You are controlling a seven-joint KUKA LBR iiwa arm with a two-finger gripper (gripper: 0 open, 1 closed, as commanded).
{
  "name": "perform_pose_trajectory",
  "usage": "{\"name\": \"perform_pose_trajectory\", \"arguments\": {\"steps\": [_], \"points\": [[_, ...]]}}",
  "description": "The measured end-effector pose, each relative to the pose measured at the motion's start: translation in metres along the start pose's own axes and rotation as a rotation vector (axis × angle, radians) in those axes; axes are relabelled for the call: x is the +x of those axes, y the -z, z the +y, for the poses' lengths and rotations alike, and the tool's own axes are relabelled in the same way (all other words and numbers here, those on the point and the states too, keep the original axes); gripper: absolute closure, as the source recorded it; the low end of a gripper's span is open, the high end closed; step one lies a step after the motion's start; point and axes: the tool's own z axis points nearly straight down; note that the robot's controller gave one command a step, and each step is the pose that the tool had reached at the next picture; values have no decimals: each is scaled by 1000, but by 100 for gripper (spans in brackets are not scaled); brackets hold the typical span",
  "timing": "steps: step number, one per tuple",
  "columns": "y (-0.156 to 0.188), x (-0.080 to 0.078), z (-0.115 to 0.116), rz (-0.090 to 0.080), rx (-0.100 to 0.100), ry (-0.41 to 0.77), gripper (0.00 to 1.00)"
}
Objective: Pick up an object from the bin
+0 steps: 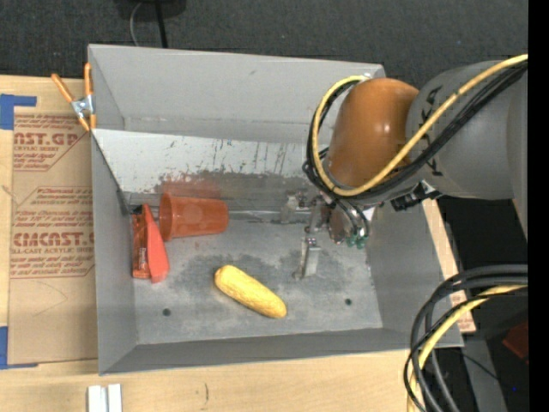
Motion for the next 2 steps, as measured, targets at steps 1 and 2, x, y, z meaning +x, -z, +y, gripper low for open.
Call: {"name": "perform_pose_trajectory", "arguments": {"steps": [1, 2], "points": [[5, -2, 0, -7, 0, 0, 0], [-23, 38, 15, -8, 0, 11, 0]]}}
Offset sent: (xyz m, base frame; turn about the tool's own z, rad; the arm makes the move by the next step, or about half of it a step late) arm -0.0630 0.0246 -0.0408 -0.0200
